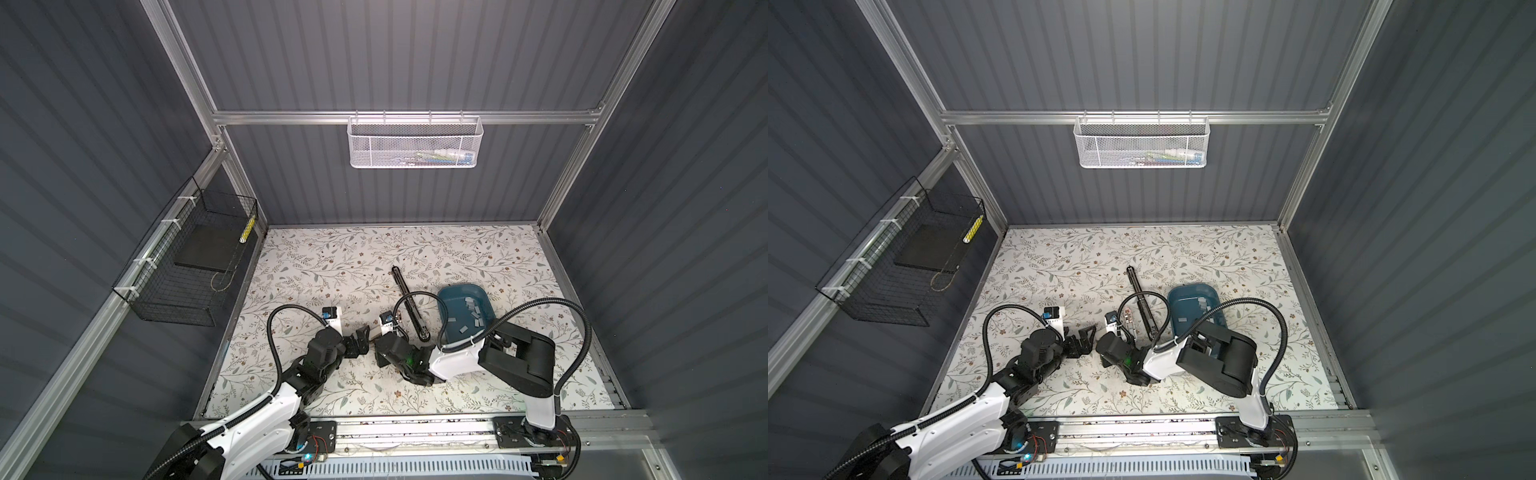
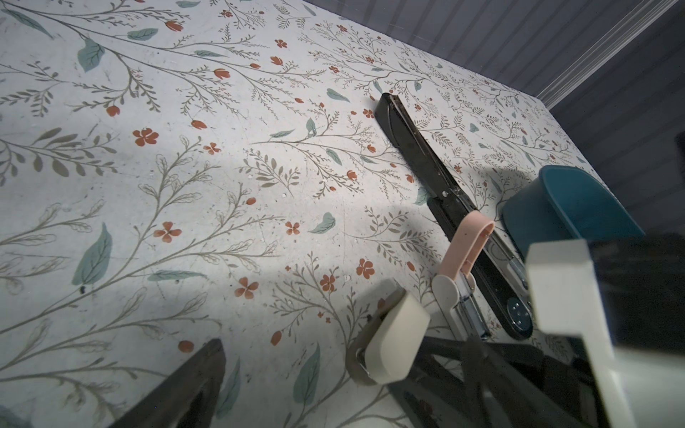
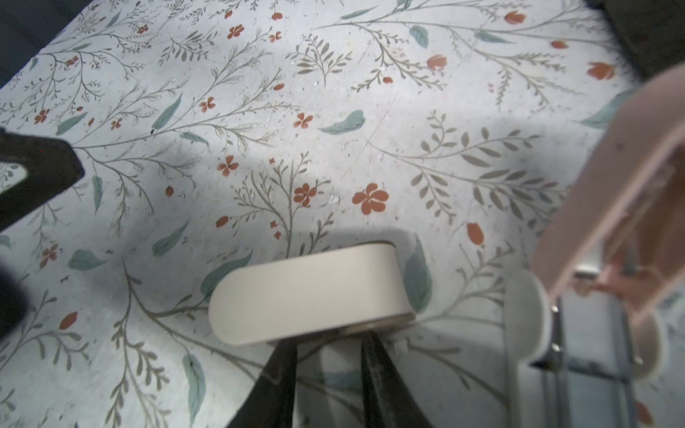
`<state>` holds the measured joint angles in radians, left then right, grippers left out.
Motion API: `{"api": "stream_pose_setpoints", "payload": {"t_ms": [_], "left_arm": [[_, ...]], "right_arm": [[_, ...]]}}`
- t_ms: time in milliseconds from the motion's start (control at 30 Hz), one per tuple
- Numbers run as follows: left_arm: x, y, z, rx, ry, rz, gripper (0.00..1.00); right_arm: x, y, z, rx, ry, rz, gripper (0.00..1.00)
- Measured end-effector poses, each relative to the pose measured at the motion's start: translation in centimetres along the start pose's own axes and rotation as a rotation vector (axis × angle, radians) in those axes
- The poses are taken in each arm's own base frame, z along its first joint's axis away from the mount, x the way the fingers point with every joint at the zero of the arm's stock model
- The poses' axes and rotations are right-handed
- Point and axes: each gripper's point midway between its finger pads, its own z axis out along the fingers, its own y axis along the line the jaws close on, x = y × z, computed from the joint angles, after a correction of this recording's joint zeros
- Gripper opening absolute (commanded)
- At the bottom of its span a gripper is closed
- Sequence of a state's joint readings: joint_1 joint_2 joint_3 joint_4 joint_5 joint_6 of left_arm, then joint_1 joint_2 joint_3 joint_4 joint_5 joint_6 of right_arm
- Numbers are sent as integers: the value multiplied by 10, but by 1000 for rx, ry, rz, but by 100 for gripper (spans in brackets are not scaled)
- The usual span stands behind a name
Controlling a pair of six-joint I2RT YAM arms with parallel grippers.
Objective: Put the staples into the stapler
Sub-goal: 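Lower the right gripper and close it around the cream stapler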
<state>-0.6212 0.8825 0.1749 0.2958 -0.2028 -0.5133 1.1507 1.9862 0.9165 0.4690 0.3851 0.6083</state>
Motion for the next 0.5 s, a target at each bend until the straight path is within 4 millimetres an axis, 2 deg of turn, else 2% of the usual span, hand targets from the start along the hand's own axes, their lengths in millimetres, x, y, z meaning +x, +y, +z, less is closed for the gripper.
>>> {"api": "stream_pose_setpoints", "payload": {"t_ms": [233,500], "left_arm": [[-2,6,-3,-30,-9,1,100],[-3,10,-4,-52,-17,2,100]], "right_arm": [[-12,-8,11,-14,-8,37,37],[-21,-14,19,-14,-4,60,38]]}}
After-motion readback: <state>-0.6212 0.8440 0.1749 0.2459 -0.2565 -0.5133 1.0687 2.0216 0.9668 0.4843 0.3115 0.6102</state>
